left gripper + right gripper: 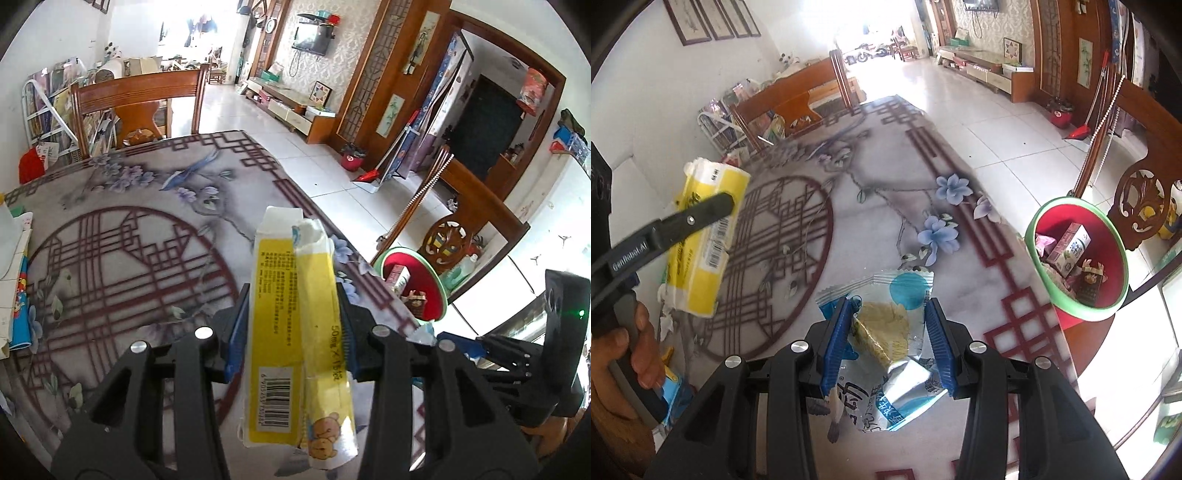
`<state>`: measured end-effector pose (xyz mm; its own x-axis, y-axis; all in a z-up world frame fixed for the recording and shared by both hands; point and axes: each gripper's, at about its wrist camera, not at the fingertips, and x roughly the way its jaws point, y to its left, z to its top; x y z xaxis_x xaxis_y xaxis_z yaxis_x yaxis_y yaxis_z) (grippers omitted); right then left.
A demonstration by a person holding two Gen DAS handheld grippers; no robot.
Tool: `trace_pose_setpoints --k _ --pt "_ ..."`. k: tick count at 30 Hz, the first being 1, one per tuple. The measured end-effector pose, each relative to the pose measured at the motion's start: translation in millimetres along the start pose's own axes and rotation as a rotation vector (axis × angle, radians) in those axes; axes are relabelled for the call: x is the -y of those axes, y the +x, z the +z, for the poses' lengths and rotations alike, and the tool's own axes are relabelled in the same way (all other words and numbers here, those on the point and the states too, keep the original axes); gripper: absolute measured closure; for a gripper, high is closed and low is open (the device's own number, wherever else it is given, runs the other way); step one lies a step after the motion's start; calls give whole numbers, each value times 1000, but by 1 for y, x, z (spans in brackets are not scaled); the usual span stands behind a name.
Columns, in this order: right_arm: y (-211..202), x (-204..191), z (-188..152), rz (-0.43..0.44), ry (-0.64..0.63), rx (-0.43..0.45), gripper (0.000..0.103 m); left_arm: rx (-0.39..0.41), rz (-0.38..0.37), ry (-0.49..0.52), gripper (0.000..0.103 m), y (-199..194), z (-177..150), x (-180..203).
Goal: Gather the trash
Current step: 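Carry the yellow box and snack wrapper with both tools over the red bin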
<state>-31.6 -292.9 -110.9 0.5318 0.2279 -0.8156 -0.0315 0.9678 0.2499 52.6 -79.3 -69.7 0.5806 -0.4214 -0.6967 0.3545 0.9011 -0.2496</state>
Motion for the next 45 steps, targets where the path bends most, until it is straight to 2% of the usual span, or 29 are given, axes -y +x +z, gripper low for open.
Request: trace_pose_setpoints --k 5,10,18,25,45 --pt "-2 13 6 25 -3 15 62 4 15 4 62 5 1 16" --pt "6 31 18 67 -37 -12 62 7 52 -46 62 14 7 27" --pt "4 68 33 99 -36 -4 61 2 78 -39 62 31 14 67" --pt "-8 101 47 86 -25 29 62 15 51 -25 62 47 27 99" --pt "-31 199 70 63 46 67 62 -36 -7 33 62 103 44 191"
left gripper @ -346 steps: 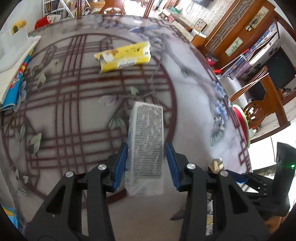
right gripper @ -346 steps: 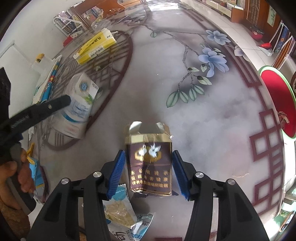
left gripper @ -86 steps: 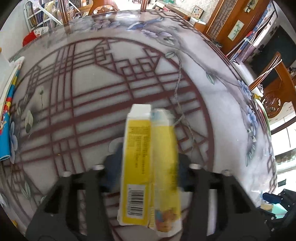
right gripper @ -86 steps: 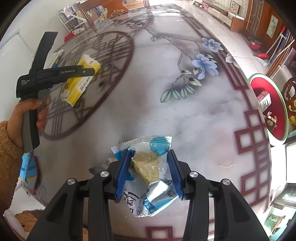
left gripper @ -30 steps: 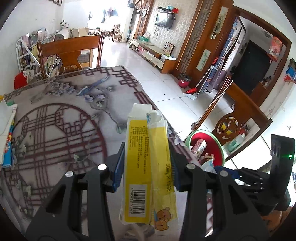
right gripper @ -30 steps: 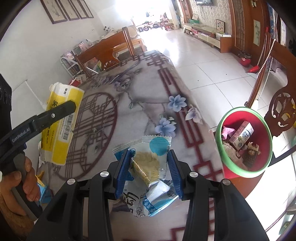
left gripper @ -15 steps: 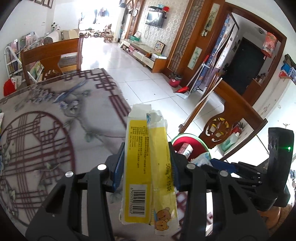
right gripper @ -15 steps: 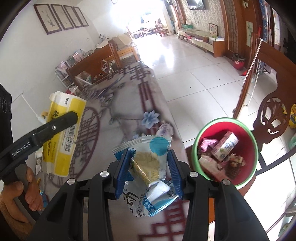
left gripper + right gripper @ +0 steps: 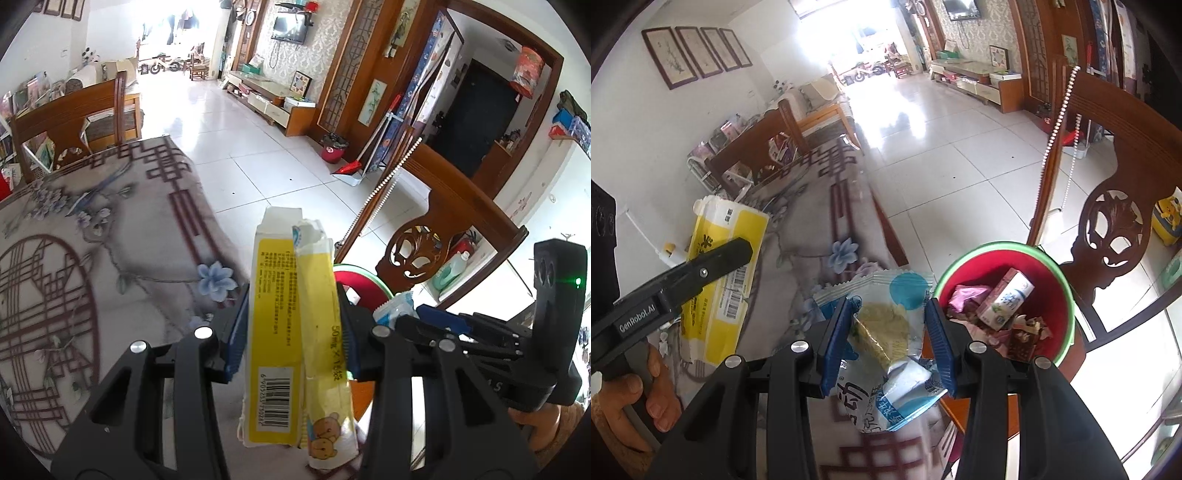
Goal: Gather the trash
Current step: 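Carry the yellow box and snack wrapper with both tools over the red bin, then open both tools to drop the yellow box and wrapper into the bin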
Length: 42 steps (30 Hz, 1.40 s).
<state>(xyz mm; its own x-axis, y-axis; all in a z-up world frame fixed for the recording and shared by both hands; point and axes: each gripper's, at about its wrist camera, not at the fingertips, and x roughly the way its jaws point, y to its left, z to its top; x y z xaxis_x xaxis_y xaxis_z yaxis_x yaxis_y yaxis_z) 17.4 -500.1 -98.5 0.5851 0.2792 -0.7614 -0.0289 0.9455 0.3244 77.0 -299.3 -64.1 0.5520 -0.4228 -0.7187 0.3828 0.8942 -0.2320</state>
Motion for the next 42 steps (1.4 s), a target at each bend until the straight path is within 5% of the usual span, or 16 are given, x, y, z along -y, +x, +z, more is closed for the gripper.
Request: trace_pose_setpoints --k 25,42 --pt "-9 105 22 -44 126 7 61 -106 -95 60 62 82 27 86" --pt "4 148 20 -78 189 -40 61 -226 -134 45 60 138 24 106"
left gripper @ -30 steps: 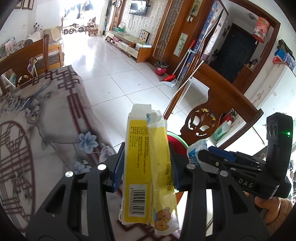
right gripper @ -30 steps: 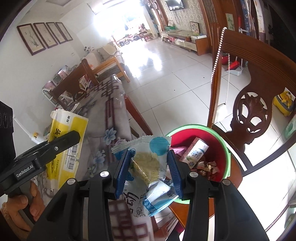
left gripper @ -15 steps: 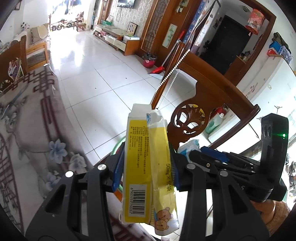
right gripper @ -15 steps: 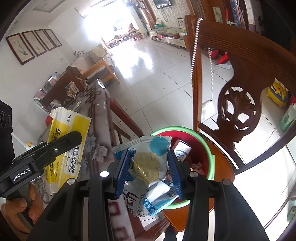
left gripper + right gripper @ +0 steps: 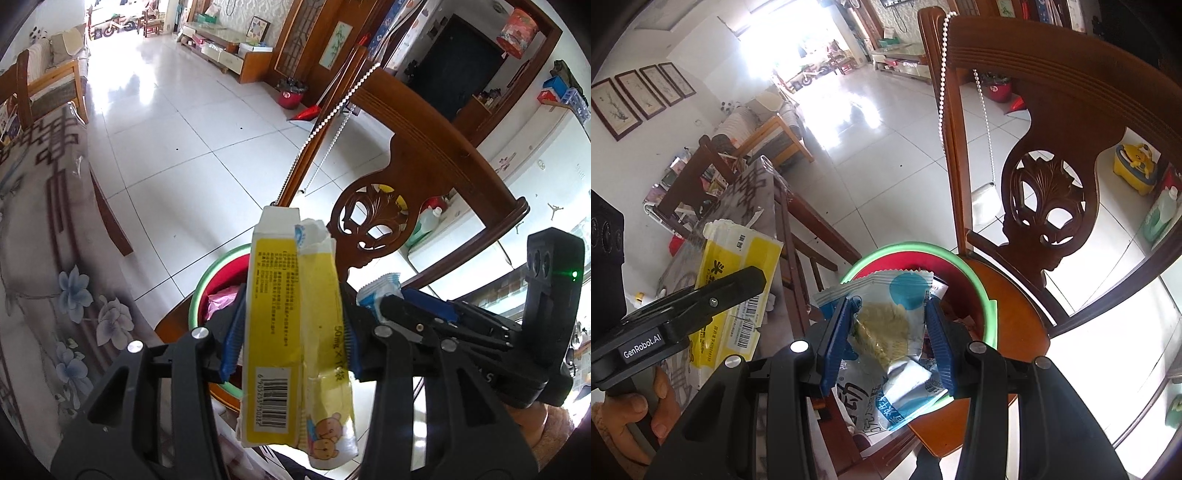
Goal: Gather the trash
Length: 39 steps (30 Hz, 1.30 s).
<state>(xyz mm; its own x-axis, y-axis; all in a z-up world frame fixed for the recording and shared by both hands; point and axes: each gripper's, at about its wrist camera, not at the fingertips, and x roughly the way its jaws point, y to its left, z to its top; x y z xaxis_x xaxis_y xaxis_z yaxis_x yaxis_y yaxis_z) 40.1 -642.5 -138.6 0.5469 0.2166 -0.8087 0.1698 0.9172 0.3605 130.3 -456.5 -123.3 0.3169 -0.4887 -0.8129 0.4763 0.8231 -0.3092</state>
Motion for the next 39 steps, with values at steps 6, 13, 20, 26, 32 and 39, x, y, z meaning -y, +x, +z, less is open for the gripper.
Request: trace_pose_setpoints --k 6,13,20,26,32,39 --pt "5 -5 3 8 -12 -1 26 65 1 -36 23 -10 4 -8" --pt "-10 -30 2 -19 -86 94 13 312 129 -69 5 -66 5 -29" --pt "-50 -98 -17 -236 -306 472 7 607 297 -51 5 -143 -4 -44" --pt "-57 -137 -31 -166 -260 543 7 758 385 -68 5 -201 -25 -67" --pt "-50 -178 -48 -77 -199 500 7 778 360 -92 5 -245 -54 -108" --pt "-44 -242 -82 -93 -201 474 7 739 423 -150 5 -277 -84 -161"
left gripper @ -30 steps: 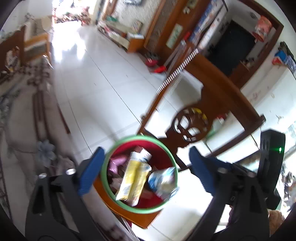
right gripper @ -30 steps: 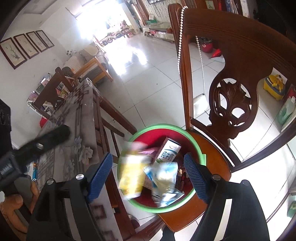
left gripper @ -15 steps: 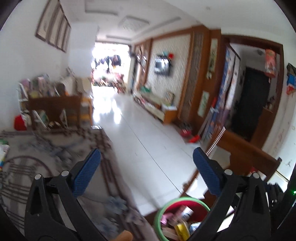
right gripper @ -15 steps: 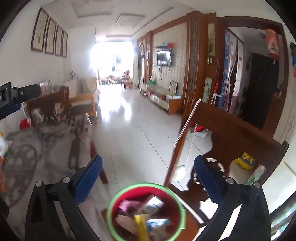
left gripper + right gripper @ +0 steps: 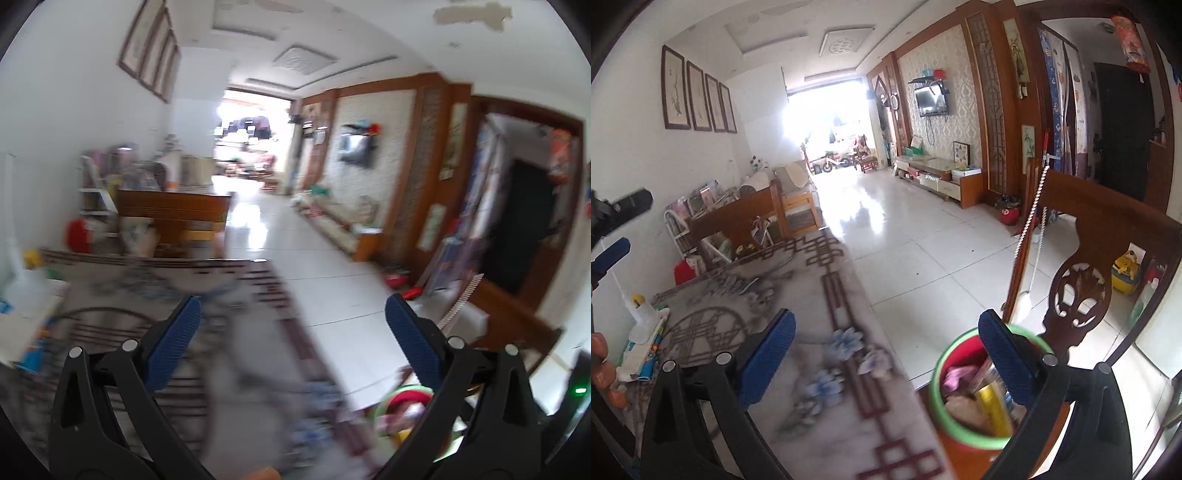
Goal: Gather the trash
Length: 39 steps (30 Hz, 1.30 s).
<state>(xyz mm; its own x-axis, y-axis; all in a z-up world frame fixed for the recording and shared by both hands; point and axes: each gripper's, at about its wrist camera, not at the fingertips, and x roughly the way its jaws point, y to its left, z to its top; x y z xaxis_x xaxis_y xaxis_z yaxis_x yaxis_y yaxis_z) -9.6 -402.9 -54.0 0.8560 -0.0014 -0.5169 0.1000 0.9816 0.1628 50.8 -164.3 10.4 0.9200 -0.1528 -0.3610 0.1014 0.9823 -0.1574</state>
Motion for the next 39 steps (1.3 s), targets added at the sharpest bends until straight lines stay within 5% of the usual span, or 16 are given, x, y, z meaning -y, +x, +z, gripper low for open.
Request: trace_pose_setpoints --k 3,15,39 --pt "-6 -27 -10 -5 -23 0 7 19 88 12 5 -11 -2 -28" --pt "-24 -98 -40 -11 -28 2 7 39 48 54 5 -41 -5 -82" --pt "-36 -124 -58 -13 -43 -7 7 -10 35 60 5 -57 -14 -105"
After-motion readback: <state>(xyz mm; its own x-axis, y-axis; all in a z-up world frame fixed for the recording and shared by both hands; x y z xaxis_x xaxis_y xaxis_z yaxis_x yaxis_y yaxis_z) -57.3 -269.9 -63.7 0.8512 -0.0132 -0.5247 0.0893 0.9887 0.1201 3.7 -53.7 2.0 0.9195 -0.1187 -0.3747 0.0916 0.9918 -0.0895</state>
